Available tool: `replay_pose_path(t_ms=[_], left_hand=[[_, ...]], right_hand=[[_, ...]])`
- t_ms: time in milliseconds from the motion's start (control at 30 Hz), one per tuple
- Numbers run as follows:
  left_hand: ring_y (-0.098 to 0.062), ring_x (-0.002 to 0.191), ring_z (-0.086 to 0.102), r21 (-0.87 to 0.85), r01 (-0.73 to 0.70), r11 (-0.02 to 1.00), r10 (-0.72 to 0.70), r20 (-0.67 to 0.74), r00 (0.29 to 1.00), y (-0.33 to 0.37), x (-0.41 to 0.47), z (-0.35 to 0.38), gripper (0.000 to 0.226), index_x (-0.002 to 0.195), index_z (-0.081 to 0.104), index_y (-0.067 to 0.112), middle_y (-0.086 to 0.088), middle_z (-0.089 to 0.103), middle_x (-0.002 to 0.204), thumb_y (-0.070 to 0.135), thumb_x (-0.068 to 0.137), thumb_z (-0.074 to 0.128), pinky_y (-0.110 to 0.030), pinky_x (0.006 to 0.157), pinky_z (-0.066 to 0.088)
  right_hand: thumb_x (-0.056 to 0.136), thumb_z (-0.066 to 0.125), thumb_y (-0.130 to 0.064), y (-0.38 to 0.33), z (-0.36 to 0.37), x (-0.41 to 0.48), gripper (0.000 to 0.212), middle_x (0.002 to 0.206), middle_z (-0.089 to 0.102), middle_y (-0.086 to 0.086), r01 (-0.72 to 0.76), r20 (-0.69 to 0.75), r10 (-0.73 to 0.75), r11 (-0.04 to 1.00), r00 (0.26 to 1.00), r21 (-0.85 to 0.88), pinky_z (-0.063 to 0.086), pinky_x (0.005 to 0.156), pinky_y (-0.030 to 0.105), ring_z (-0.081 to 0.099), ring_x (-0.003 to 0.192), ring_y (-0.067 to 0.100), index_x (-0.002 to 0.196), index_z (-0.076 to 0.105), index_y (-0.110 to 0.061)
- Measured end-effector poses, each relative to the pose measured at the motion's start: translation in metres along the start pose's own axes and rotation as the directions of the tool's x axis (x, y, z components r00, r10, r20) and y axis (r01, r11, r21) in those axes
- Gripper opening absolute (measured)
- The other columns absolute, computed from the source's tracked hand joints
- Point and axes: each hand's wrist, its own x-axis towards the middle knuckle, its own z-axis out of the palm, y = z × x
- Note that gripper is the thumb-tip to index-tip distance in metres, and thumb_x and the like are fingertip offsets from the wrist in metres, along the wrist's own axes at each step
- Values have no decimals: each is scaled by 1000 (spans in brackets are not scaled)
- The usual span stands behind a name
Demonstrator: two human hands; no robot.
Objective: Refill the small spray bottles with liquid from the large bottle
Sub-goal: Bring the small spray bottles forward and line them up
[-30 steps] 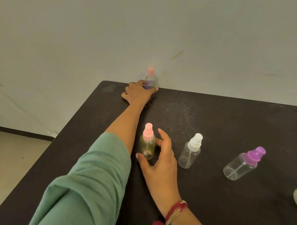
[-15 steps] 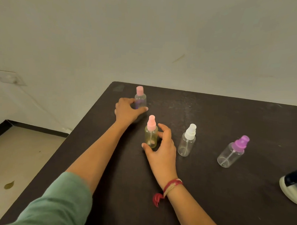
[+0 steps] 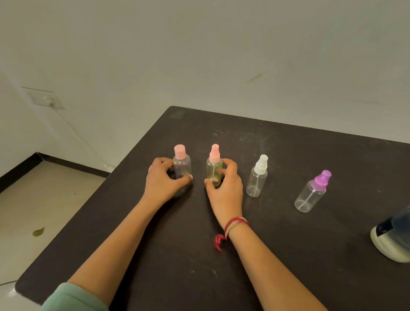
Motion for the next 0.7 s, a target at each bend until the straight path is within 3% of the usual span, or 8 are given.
replay_pose_path(t_ms=[167,267,433,600,700], left_hand=[[-17,101,50,31,-4,1000,4,-21,1000,5,-3,1,48,104,65,14,-1,53,111,45,69,72,-30,82,41],[-18,100,49,134,-13,991,16,-24,1000,7,-2,4,48,113,63,14,-3,53,114,45,77,71,-33,85,42],[-24,103,53,203,-7,979,7,-3,1000,5,-1,4,52,115,60,15,-5,56,115,50,78,67,-45,91,48],[-24,105,53,262,-23,965,25,-1,1000,4,0,5,57,117,58,16,-7,57,119,57,78,65,-45,92,48],[-24,122,46,119,-17,993,18,-5,1000,7,-7,3,78,134,44,21,-5,48,136,60,72,69,-46,102,42]], right_hand=[[82,69,-13,-2,-2,-3,50,110,61,1,6,-3,-6,999,1000,-35,44,88,34,53,106,20,124,43,-19],[84,67,-13,-2,-5,-4,49,111,61,1,6,14,-6,998,1000,-58,42,87,30,52,108,20,126,43,-18],[84,67,-12,-4,-7,-6,49,114,60,1,13,10,-12,997,1000,-73,42,89,30,51,110,20,126,43,-18],[83,69,-14,-4,-8,-8,55,116,60,3,4,17,-3,997,1000,-78,43,91,32,51,114,21,130,41,-18],[81,74,-18,-5,-12,-10,66,121,57,5,-33,61,38,997,997,-69,40,95,30,48,118,21,136,37,-18]])
